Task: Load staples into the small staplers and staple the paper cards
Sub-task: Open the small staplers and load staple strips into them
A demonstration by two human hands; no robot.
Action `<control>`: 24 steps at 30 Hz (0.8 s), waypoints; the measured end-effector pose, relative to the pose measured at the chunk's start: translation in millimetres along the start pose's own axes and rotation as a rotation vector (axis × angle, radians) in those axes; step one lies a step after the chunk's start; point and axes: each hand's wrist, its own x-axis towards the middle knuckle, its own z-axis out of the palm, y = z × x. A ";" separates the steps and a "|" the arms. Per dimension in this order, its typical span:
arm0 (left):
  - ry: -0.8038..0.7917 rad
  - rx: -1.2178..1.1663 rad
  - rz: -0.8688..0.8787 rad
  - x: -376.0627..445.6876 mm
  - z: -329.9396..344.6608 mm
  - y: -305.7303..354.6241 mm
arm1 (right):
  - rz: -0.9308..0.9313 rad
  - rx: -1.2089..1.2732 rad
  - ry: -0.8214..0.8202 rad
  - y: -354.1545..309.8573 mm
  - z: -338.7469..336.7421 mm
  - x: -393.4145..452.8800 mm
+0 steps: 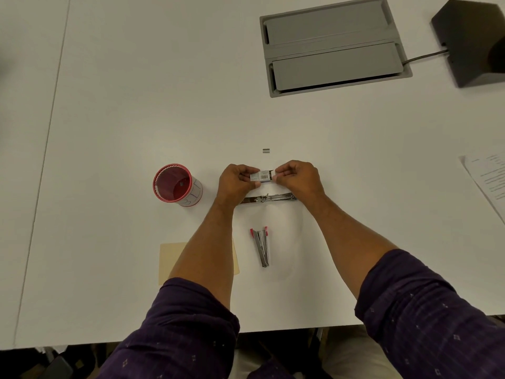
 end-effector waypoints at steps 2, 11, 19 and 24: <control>-0.001 -0.018 -0.001 -1.4 1.0 0.9 | 0.014 -0.002 -0.002 -2.5 3.3 -1.5; 0.013 -0.026 0.008 -5.1 2.0 2.8 | 0.038 -0.078 -0.024 -3.9 13.3 -1.0; 0.007 0.059 0.026 -5.6 1.8 4.0 | 0.038 -0.148 -0.044 -2.5 14.1 0.3; -0.060 0.175 0.044 -1.1 -1.8 10.3 | 0.021 -0.222 -0.044 -5.3 14.6 1.6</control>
